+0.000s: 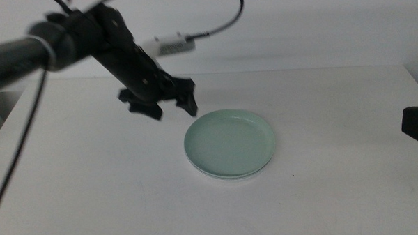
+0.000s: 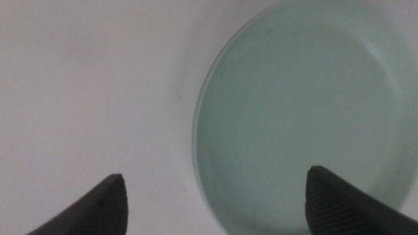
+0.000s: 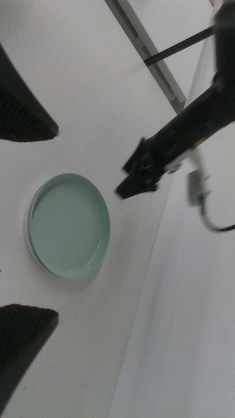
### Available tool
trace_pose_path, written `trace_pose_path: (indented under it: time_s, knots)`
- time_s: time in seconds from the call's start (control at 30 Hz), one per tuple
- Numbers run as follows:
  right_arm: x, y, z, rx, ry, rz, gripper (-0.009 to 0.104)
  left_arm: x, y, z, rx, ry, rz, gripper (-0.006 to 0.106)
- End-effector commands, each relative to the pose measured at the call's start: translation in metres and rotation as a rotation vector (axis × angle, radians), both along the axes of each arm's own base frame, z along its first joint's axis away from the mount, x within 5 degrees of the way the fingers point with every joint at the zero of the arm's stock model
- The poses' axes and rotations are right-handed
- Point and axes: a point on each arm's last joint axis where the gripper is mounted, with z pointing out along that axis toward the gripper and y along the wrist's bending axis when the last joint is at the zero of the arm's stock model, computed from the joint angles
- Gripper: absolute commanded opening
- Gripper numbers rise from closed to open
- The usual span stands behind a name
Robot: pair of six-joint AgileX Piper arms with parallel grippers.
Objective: Stack the three bowls on top of each other.
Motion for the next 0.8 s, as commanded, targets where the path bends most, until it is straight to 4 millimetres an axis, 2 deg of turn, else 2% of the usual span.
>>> trace_pose_path:
  time_s: [0.0, 0.23, 0.4, 0.6, 0.77]
  knots:
    - [0.002, -0.002, 0.013, 0.036, -0.080, -0.025, 0.065, -0.013, 0.012, 0.064, -0.049, -0.133, 0.021, 0.090]
    - [0.002, -0.002, 0.013, 0.036, -0.080, -0.025, 0.065, -0.053, 0.051, 0.130, 0.024, -0.208, 0.078, 0.090]
    - [0.002, -0.002, 0.013, 0.036, -0.080, -0.025, 0.065, -0.088, 0.068, 0.174, 0.091, -0.305, 0.142, 0.090]
    - [0.002, -0.002, 0.013, 0.036, -0.080, -0.025, 0.065, -0.126, 0.081, 0.215, 0.107, -0.444, 0.168, 0.090]
    - [0.002, -0.002, 0.013, 0.036, -0.080, -0.025, 0.065, -0.147, 0.090, 0.236, 0.143, -0.532, 0.187, 0.090]
